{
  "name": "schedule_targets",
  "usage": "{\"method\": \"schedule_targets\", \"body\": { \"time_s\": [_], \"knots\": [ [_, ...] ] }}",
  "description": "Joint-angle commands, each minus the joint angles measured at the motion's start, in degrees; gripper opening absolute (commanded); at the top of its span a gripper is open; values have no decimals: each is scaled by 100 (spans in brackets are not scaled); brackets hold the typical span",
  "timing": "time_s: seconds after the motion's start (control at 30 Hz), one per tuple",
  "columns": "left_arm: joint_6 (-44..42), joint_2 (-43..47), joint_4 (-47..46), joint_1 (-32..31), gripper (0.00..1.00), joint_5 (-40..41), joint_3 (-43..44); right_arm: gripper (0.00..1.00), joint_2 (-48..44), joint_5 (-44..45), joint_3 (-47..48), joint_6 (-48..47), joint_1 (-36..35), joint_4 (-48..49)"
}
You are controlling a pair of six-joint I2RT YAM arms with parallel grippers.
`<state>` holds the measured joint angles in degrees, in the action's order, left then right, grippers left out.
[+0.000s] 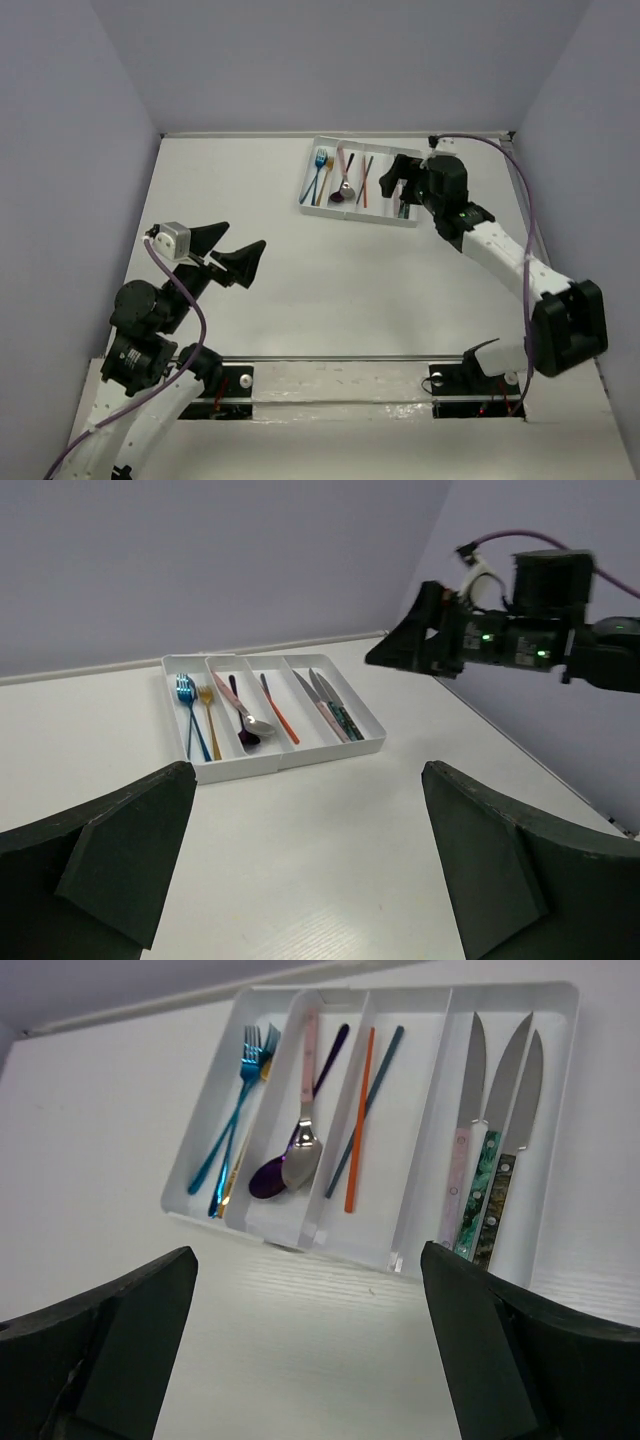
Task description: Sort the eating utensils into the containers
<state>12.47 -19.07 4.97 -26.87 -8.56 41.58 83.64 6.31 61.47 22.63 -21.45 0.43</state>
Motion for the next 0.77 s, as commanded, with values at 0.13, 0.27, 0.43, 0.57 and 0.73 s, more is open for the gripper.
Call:
{"method": "schedule_targets", "body": {
  "time_s": [0.13, 0.27, 0.43, 0.57, 0.73],
  "knots": [
    [27, -79, -348, 86, 99, 231, 43, 100, -3702, -200, -1550, -233, -8, 72],
    [98, -88, -322, 86, 99, 390, 183, 100, -5109, -174, -1902, -172, -8, -472],
    [115, -53, -269, 86, 99, 504, 473, 100, -5955, -130, -2104, -75, -8, -868],
    [124, -53, -260, 86, 99, 574, 509, 100, -5999, -226, -2210, -31, -8, -1009],
    [195, -132, -295, 86, 99, 522, 324, 100, -5859, -454, -2254, 92, -8, -913]
  ]
}}
